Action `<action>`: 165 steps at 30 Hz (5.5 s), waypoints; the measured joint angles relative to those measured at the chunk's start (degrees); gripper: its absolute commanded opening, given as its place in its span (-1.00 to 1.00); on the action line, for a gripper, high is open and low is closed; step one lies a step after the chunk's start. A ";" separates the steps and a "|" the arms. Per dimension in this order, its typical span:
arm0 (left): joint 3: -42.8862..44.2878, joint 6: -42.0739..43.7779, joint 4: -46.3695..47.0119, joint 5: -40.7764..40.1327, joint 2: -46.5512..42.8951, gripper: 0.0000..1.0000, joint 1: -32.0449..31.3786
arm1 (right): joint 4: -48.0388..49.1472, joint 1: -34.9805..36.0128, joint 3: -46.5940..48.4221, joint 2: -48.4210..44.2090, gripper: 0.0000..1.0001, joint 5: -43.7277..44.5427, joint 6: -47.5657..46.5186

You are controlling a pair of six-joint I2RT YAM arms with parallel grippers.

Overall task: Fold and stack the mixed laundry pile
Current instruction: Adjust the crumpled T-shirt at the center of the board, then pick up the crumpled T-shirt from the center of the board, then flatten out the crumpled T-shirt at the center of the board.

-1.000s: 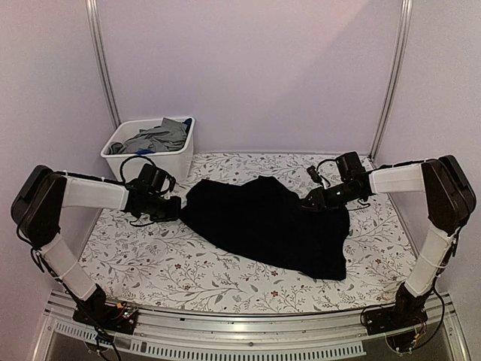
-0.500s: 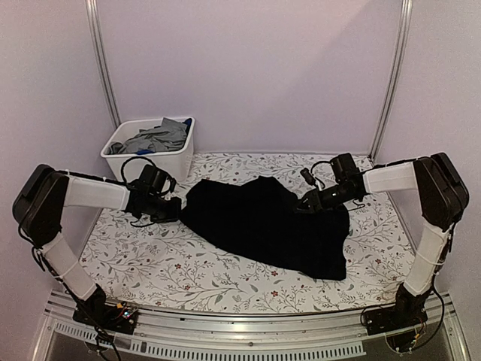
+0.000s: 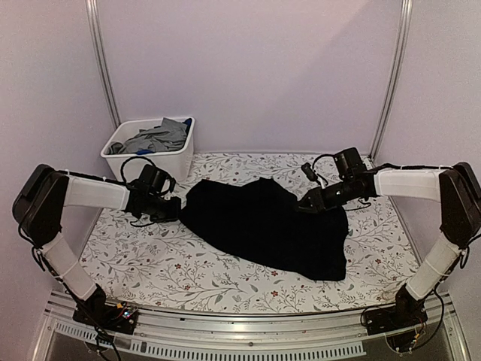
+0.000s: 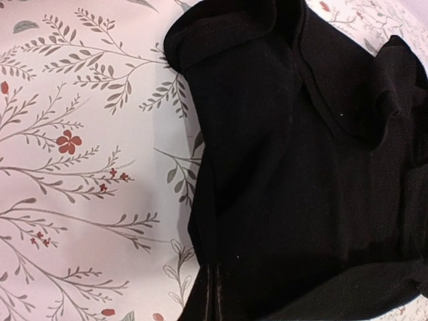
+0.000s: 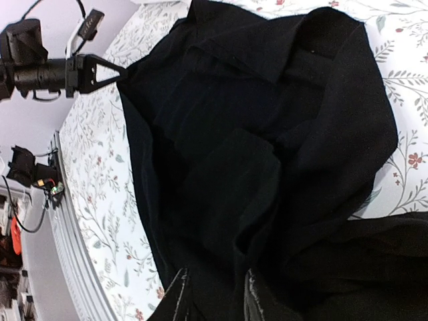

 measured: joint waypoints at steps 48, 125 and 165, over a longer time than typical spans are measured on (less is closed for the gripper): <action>0.07 0.07 0.39 0.48 0.61 -1.00 0.46 | 0.11 3.89 1.11 3.50 -1.00 -4.68 -0.55; -9.16 -4.11 2.47 7.17 -20.79 -1.00 -1.36 | 6.80 28.52 -30.99 -55.08 -1.00 40.48 47.56; 100.61 0.35 -19.34 6.56 30.82 -1.00 0.72 | -23.76 -16.44 87.67 9.81 -1.00 20.17 19.63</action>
